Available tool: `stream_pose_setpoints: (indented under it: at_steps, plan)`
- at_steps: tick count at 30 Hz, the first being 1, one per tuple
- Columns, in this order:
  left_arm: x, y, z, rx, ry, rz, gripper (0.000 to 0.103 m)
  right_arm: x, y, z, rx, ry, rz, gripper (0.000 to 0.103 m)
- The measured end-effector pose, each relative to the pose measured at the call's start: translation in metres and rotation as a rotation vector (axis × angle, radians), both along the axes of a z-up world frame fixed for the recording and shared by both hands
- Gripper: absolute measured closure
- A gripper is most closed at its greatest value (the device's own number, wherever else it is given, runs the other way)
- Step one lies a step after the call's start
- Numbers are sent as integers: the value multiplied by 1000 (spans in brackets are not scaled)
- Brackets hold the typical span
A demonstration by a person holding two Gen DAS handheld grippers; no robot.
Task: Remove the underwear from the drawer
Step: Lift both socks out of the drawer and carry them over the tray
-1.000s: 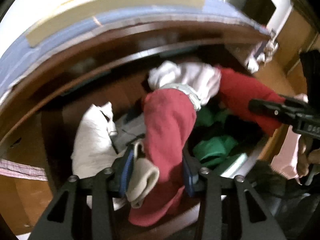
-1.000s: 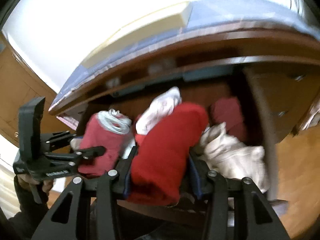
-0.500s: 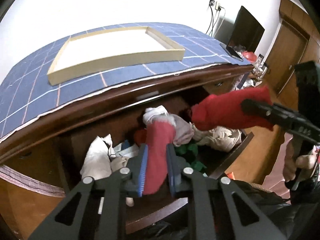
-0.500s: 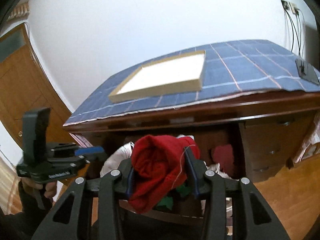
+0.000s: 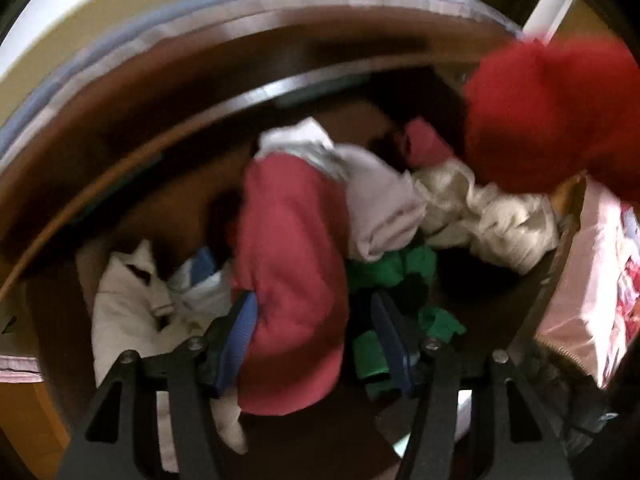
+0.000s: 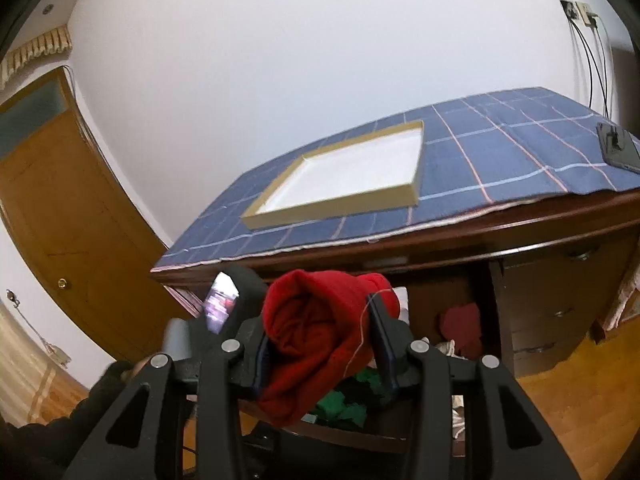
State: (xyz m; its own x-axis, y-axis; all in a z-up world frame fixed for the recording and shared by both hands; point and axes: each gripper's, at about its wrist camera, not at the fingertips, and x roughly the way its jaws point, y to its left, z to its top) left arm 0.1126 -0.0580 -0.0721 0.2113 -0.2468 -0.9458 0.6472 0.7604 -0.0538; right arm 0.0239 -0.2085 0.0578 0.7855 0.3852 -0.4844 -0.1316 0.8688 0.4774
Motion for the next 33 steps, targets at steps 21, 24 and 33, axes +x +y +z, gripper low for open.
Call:
stream_pose_setpoints:
  at_steps: [21,24,33]
  plan:
    - [-58,29,84,-44,-353,51,85,4,9,39,12,-132,-12,58]
    - [-64,29,89,-46,-370,49,85,3,10,39,6,-131,-17,58]
    - [-65,27,97,-89,-377,28,93,-4,10,44,-14,-142,-33,58]
